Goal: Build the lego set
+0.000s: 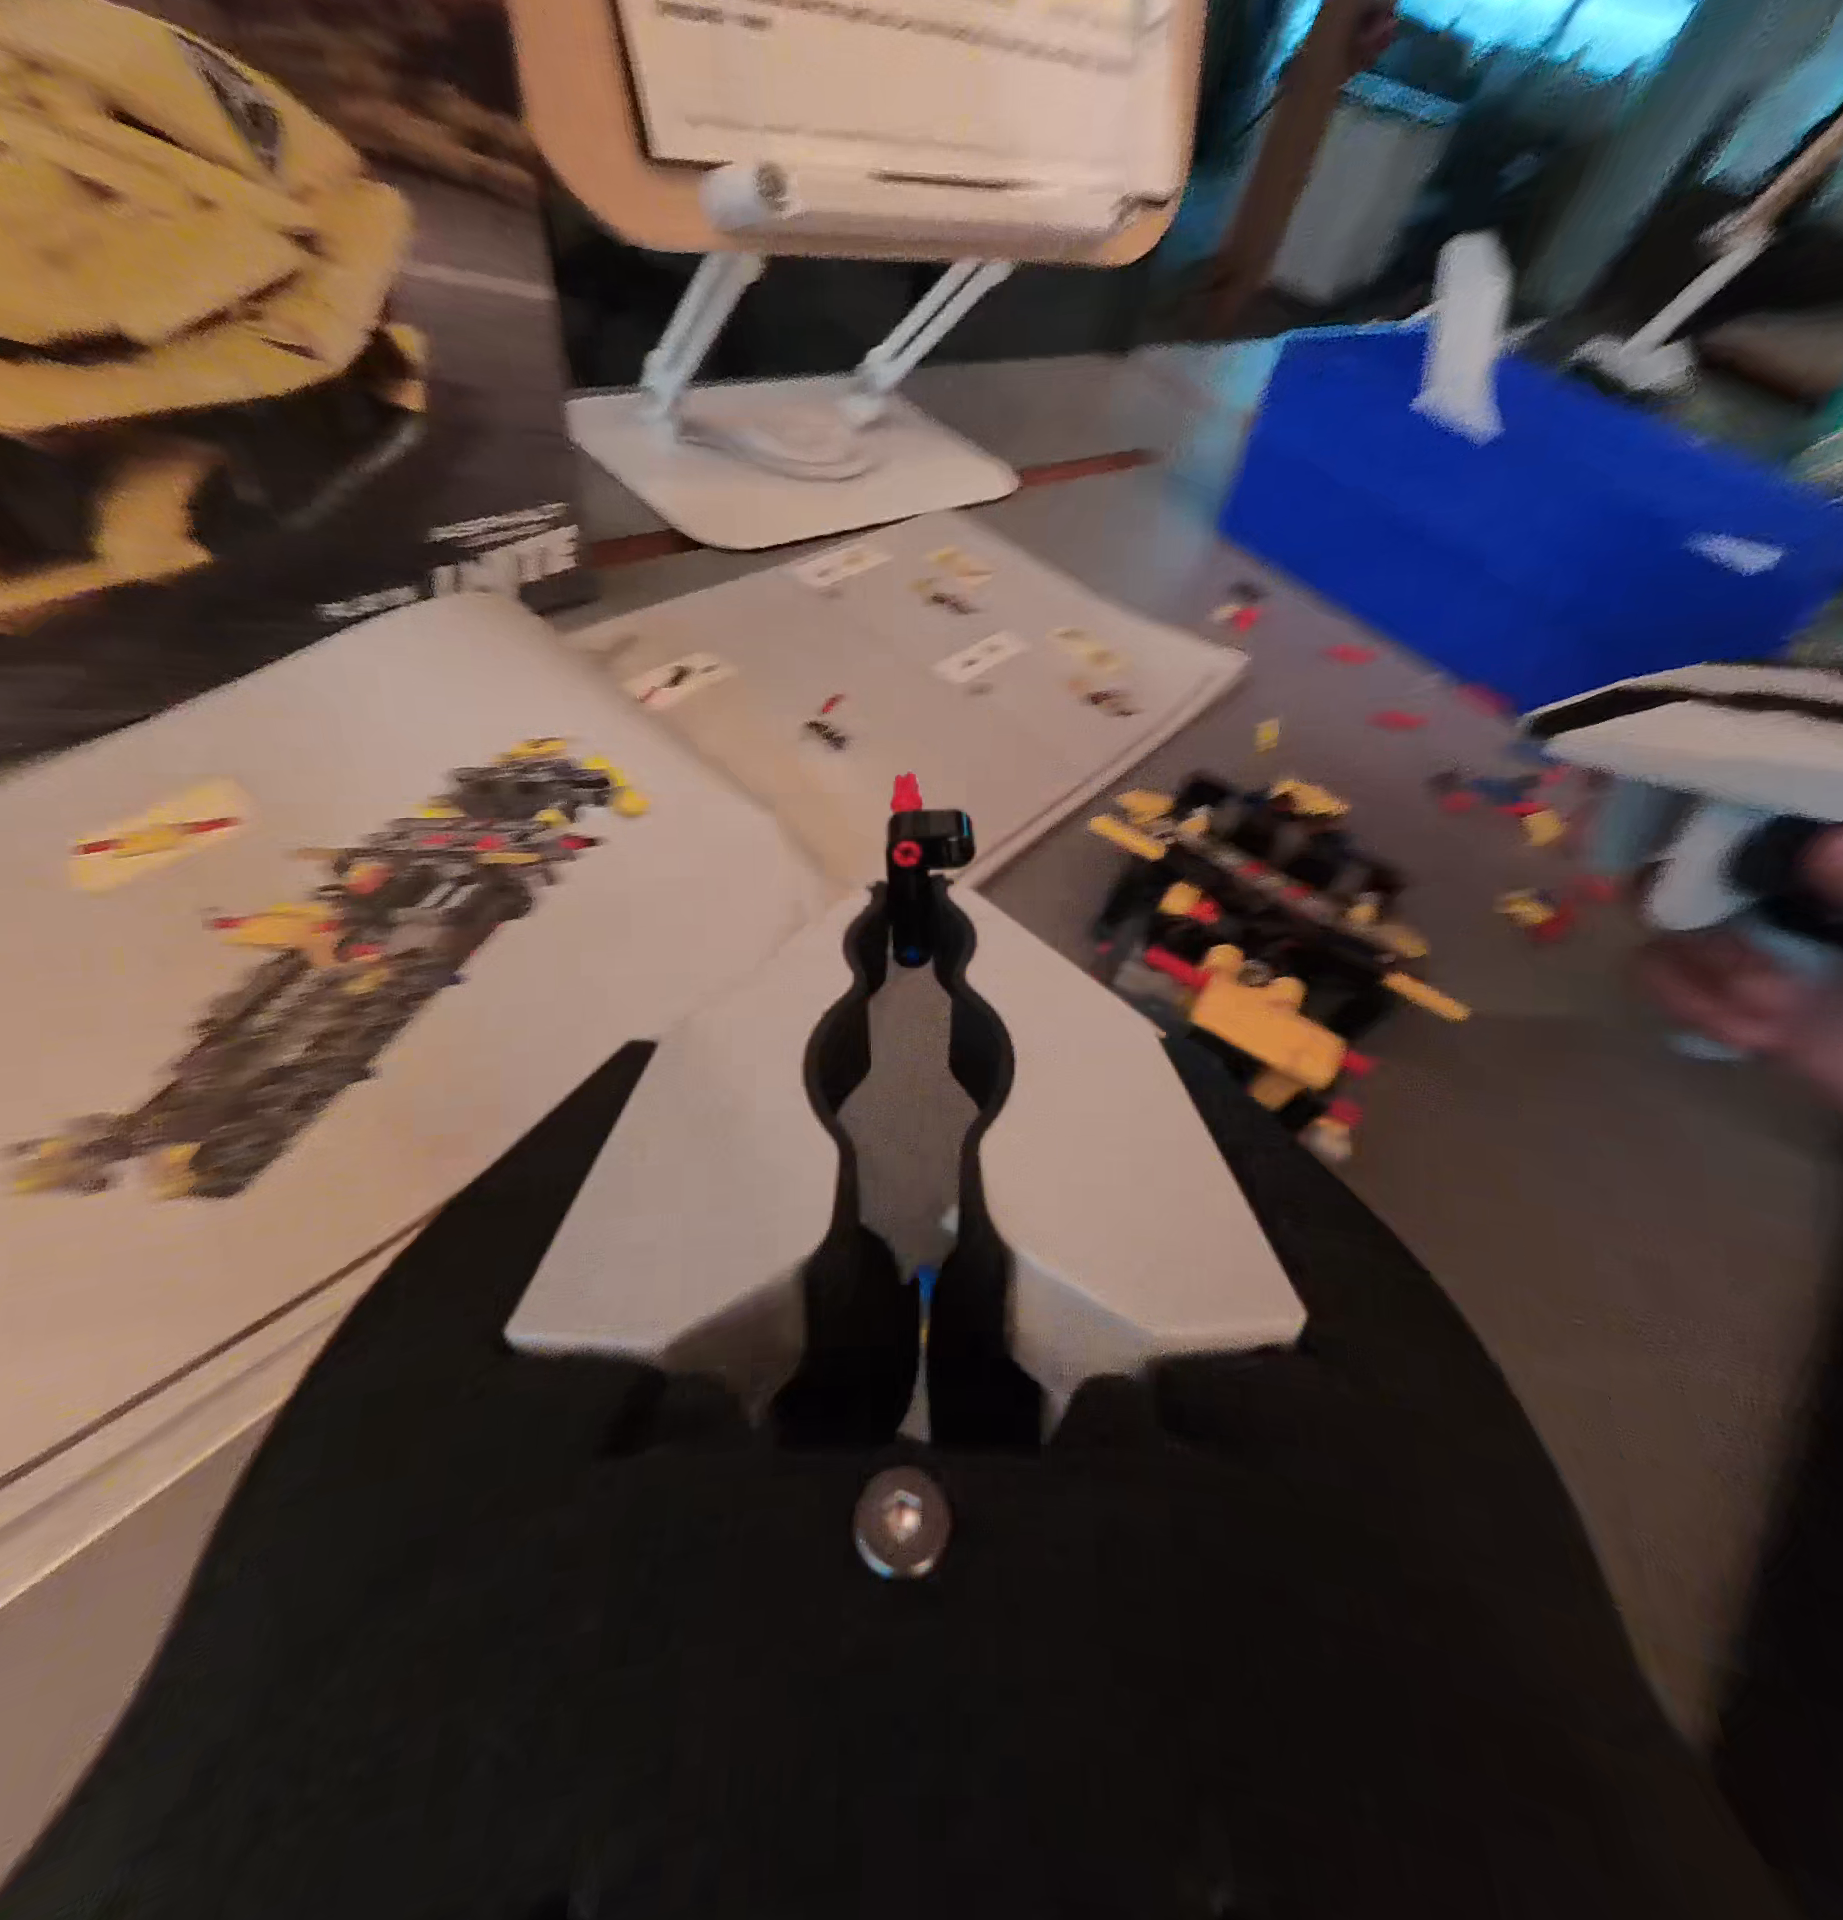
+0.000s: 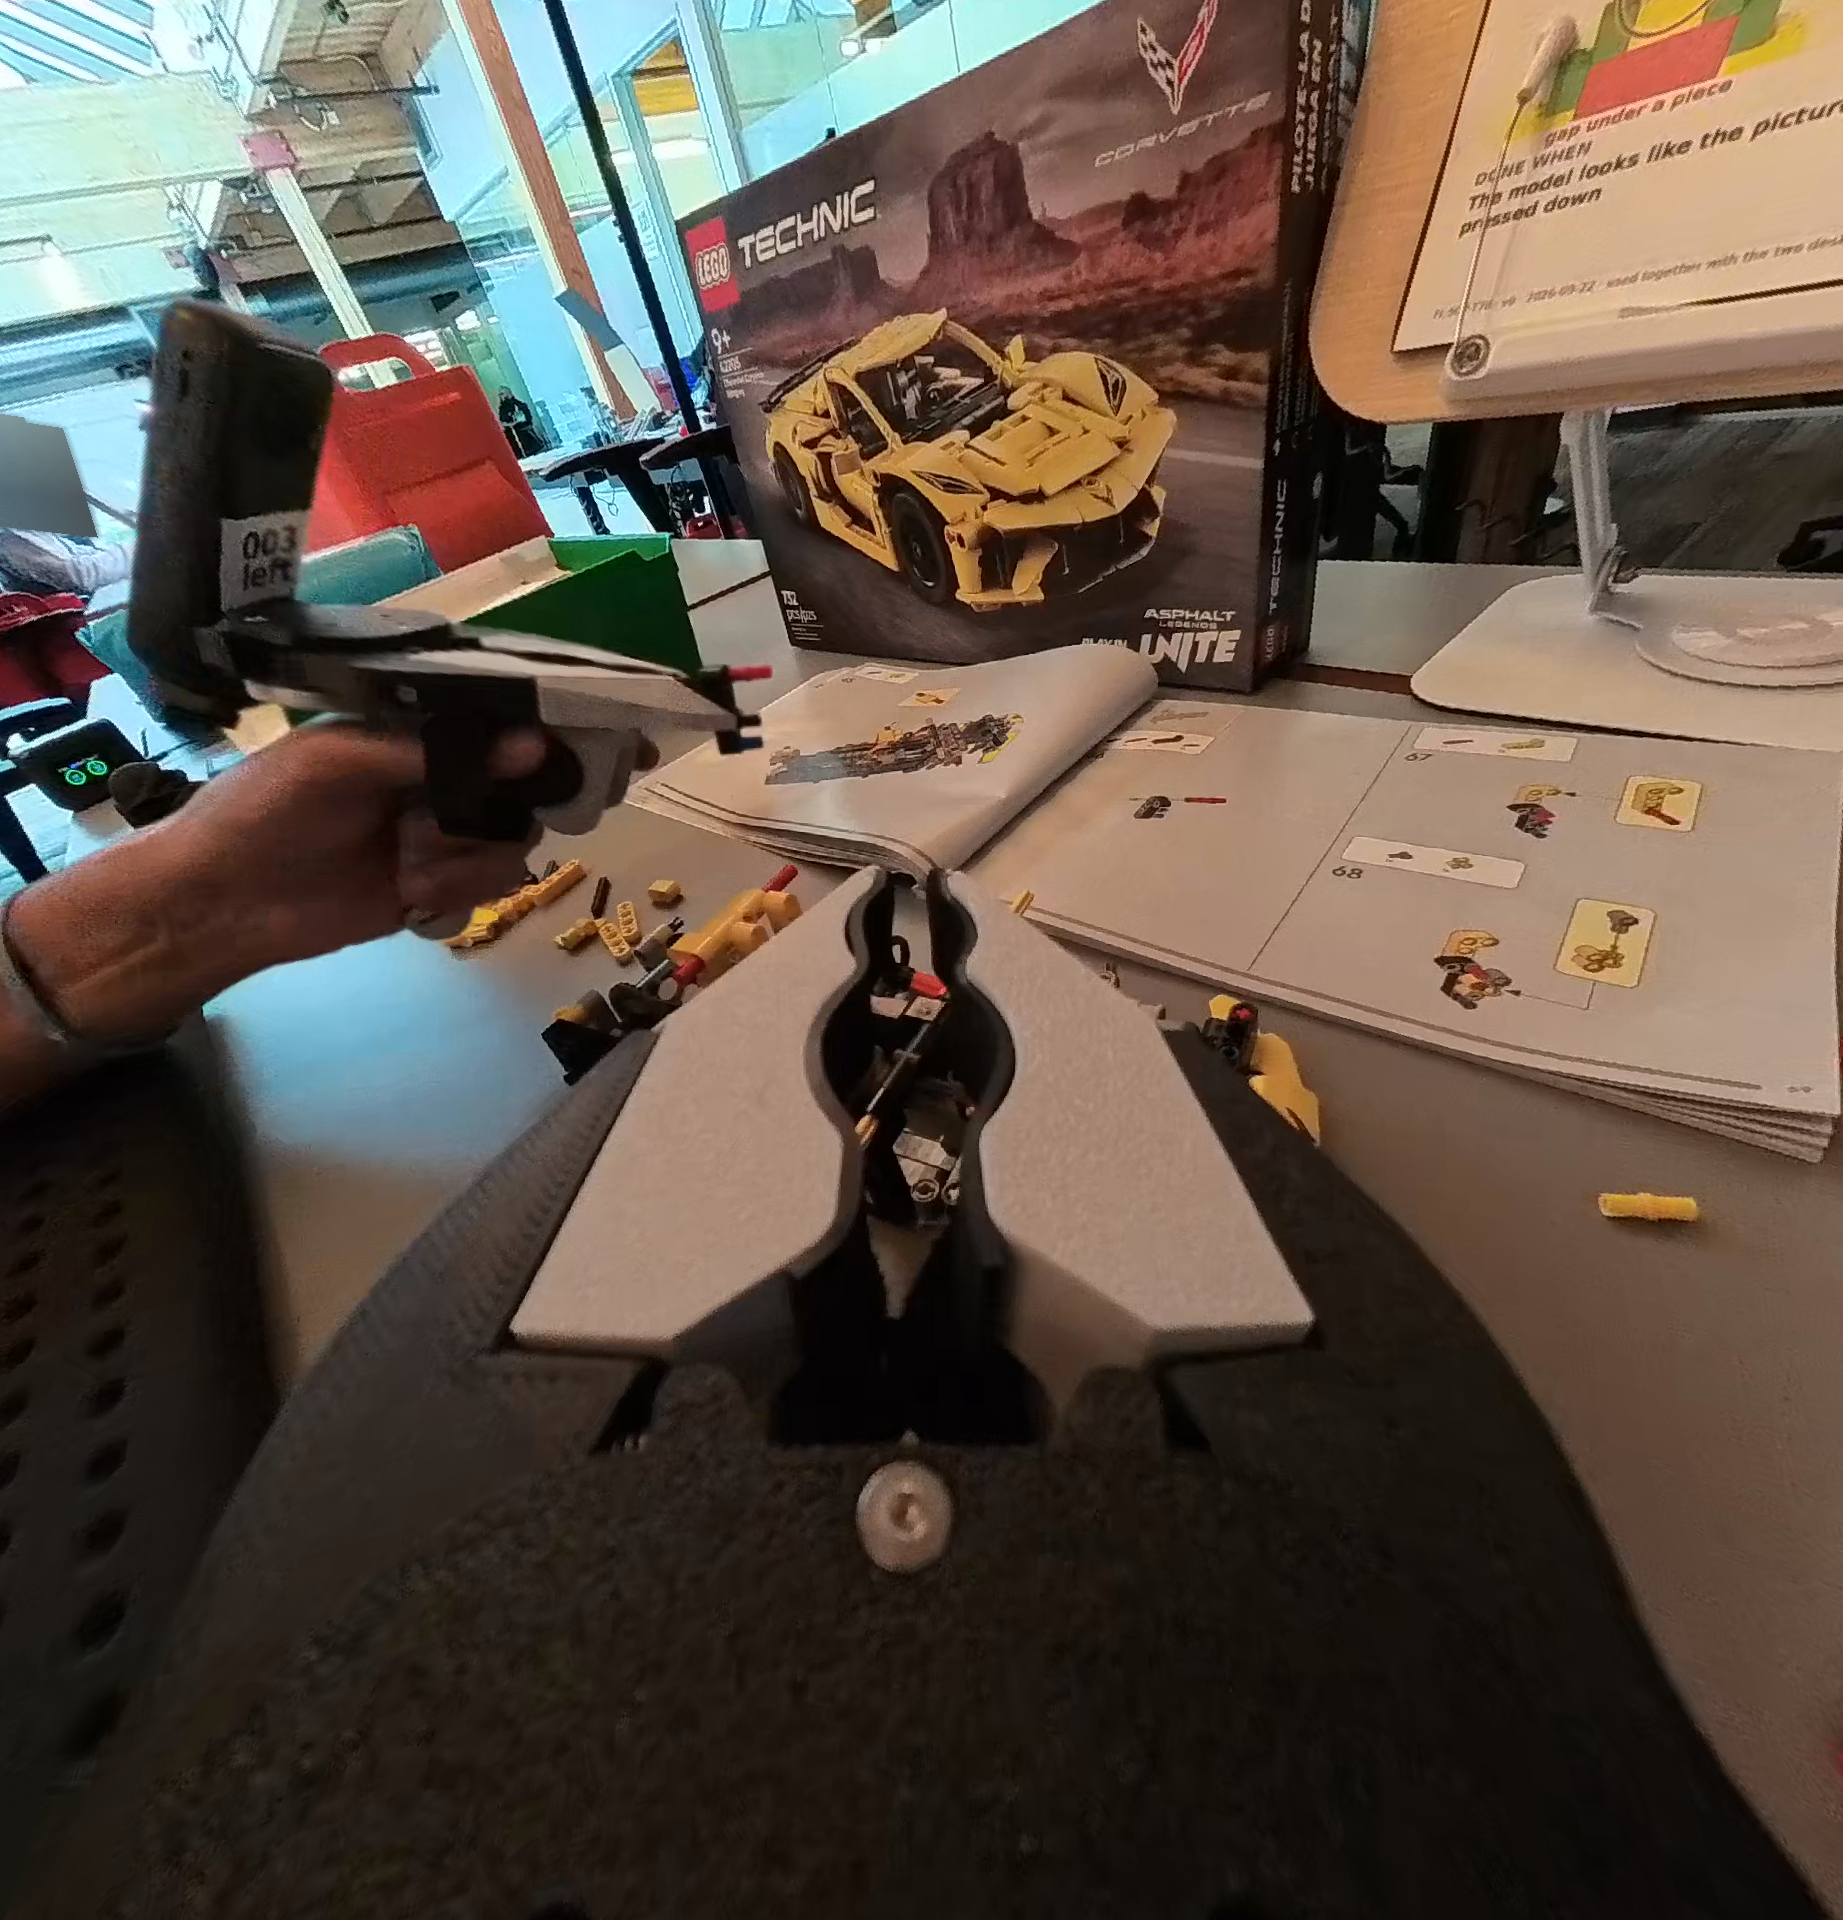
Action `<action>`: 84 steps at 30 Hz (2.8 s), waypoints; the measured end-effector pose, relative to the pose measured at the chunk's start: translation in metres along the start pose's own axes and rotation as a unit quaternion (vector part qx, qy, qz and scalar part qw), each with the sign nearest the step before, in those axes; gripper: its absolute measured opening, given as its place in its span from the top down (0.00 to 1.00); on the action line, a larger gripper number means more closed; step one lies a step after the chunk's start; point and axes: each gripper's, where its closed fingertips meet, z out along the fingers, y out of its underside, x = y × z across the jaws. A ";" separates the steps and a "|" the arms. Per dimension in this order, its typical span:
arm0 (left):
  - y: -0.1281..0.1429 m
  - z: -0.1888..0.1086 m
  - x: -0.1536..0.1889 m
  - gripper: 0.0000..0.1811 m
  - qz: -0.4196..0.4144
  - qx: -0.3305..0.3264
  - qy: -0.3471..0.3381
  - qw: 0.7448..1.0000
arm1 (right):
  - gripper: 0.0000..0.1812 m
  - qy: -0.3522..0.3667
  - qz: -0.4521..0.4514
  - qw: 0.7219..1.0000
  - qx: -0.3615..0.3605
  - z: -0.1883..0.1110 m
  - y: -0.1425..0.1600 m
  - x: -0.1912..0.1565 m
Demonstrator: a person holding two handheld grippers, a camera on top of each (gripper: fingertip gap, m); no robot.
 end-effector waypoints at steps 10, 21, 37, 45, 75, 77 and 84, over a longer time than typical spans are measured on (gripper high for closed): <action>0.013 -0.001 -0.027 0.96 0.012 -0.051 -0.077 0.996 | 0.97 0.000 -0.002 1.000 -0.010 0.002 0.004 -0.001; 0.008 0.000 -0.015 0.96 0.010 -0.036 -0.039 0.999 | 0.97 -0.001 -0.003 1.000 -0.011 0.003 0.004 -0.002; -0.002 0.002 0.015 0.96 0.059 -0.001 0.017 0.998 | 0.97 -0.006 0.000 1.000 -0.015 0.004 0.006 -0.003; -0.006 0.000 0.024 0.96 0.059 0.011 0.040 0.997 | 0.97 -0.006 -0.002 1.000 -0.017 0.004 0.007 -0.004; -0.007 -0.005 0.068 0.96 0.120 0.034 0.116 0.985 | 0.97 -0.005 -0.011 1.000 -0.025 0.005 0.010 -0.005; -0.007 -0.005 0.068 0.96 0.120 0.034 0.116 0.985 | 0.97 -0.005 -0.011 1.000 -0.025 0.005 0.009 -0.006; -0.007 -0.005 0.067 0.96 0.119 0.033 0.115 0.986 | 0.97 -0.006 -0.012 1.000 -0.026 0.005 0.010 -0.006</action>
